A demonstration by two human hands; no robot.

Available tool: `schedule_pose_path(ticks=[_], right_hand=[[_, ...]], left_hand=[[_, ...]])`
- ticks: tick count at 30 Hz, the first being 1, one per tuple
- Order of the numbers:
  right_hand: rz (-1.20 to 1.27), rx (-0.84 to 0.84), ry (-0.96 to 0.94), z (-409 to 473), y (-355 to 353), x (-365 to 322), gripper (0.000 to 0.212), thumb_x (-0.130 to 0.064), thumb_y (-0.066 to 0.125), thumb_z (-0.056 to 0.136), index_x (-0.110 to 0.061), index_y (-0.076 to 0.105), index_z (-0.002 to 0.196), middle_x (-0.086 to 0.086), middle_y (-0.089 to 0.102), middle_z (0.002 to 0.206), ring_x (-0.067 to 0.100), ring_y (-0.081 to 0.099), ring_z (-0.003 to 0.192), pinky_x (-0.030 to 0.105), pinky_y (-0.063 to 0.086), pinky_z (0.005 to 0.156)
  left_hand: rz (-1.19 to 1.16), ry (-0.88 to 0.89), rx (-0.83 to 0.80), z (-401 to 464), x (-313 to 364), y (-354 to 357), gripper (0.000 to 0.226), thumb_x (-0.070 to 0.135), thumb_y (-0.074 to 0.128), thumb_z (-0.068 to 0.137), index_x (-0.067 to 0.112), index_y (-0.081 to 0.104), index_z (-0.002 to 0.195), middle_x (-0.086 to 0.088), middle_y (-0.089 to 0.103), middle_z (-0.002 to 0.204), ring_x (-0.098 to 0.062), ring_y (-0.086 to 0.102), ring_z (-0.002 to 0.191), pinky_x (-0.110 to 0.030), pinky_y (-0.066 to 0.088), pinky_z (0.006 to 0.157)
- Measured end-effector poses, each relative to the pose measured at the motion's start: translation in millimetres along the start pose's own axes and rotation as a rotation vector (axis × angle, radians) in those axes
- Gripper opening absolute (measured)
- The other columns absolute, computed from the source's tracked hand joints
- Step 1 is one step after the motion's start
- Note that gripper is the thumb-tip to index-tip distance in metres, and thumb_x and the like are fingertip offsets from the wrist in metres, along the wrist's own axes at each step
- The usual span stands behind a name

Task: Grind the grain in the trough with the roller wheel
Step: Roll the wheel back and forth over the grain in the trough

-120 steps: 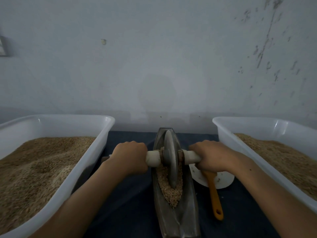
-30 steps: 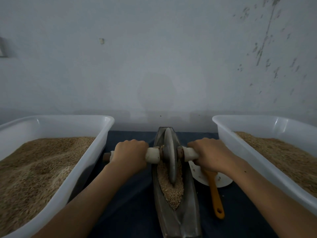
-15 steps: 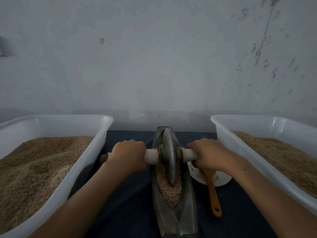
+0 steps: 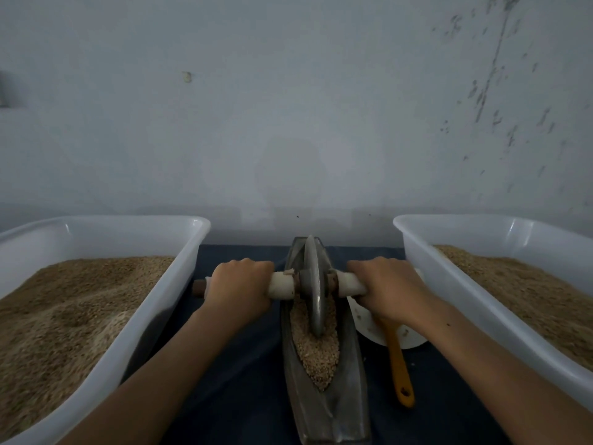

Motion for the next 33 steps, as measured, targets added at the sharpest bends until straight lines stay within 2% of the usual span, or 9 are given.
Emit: schedule_pose_path(ticks=[4,7,10,13,18,23,27,30,33], right_hand=[[0.033,-0.176,-0.006,-2.6,-0.3,-2.2,0.014,-0.021,0.060,0.084,-0.025,0.056,0.097,0.000,0.063,0.096,0.018,0.060,0.088,0.032,0.047,0.072],[0.033,-0.227,-0.012,-2.8,-2.0,-2.4,0.020,-0.021,0.062,0.083,-0.023,0.058,0.103,0.000,0.063,0.098,0.018,0.060,0.089,0.033,0.049,0.074],[0.047,-0.189,-0.017,-2.7,-1.1,-1.6,0.018,-0.022,0.060,0.086,-0.024,0.057,0.103,-0.001,0.063,0.100,0.018,0.060,0.091,0.034,0.050,0.079],[0.029,-0.066,-0.008,-0.3,0.8,0.1,0.012,-0.024,0.056,0.089,-0.024,0.050,0.100,-0.001,0.062,0.099,0.019,0.059,0.089,0.032,0.045,0.073],[0.017,0.073,0.011,2.0,2.6,1.4,0.014,-0.025,0.054,0.090,-0.021,0.046,0.102,-0.002,0.062,0.100,0.019,0.059,0.092,0.033,0.042,0.071],[0.025,-0.079,-0.010,1.0,2.1,1.3,0.012,-0.023,0.057,0.087,-0.026,0.046,0.092,-0.002,0.060,0.095,0.019,0.059,0.089,0.030,0.040,0.067],[0.028,-0.250,-0.040,-0.9,1.9,-1.8,0.017,-0.024,0.062,0.084,-0.024,0.057,0.100,-0.002,0.062,0.096,0.014,0.057,0.084,0.027,0.043,0.066],[0.052,-0.273,-0.036,-2.8,2.7,-2.7,0.018,-0.025,0.063,0.085,-0.023,0.058,0.102,-0.003,0.059,0.091,0.013,0.056,0.081,0.026,0.041,0.064],[0.068,-0.187,-0.020,-2.0,2.1,-2.0,0.015,-0.025,0.060,0.087,-0.024,0.057,0.101,-0.002,0.061,0.094,0.016,0.060,0.086,0.030,0.047,0.071]], left_hand=[[0.040,0.016,-0.107,-0.1,1.4,2.6,0.025,0.033,0.058,0.085,0.023,0.058,0.107,0.003,0.063,0.098,-0.014,0.059,0.086,-0.026,0.039,0.069],[0.039,0.017,-0.166,-0.2,0.7,4.8,0.028,0.033,0.060,0.084,0.022,0.058,0.109,0.003,0.063,0.096,-0.012,0.052,0.076,-0.026,0.038,0.066],[0.031,0.012,-0.163,1.1,-1.0,6.6,0.028,0.035,0.060,0.084,0.025,0.057,0.110,0.004,0.062,0.097,-0.012,0.052,0.078,-0.026,0.036,0.068],[0.029,-0.008,-0.042,1.9,-1.6,2.3,0.023,0.036,0.058,0.086,0.027,0.053,0.107,0.005,0.062,0.099,-0.016,0.059,0.089,-0.028,0.033,0.067],[0.027,-0.030,0.045,-0.1,-1.4,-2.4,0.022,0.038,0.056,0.088,0.026,0.049,0.105,0.005,0.061,0.097,-0.016,0.060,0.088,-0.027,0.033,0.065],[0.041,-0.028,-0.115,0.4,-1.6,1.8,0.026,0.035,0.058,0.087,0.023,0.056,0.109,0.003,0.062,0.100,-0.014,0.059,0.090,-0.026,0.037,0.069],[0.048,-0.018,-0.249,-3.7,-1.1,5.2,0.031,0.034,0.062,0.084,0.019,0.057,0.110,0.001,0.062,0.099,-0.016,0.060,0.089,-0.026,0.040,0.071],[0.064,-0.025,-0.206,-2.4,-0.8,3.2,0.026,0.031,0.060,0.085,0.020,0.057,0.109,0.002,0.062,0.100,-0.016,0.060,0.091,-0.027,0.038,0.070],[0.026,-0.036,-0.087,-0.5,-0.4,-1.2,0.021,0.031,0.057,0.088,0.025,0.054,0.108,0.004,0.061,0.102,-0.017,0.059,0.094,-0.027,0.035,0.070]])
Point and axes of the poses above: each hand's wrist, its own z-axis towards the middle knuckle, its own y-axis out of the palm, x = y × z, the point moved 7 cm from there along z, towards the middle knuckle
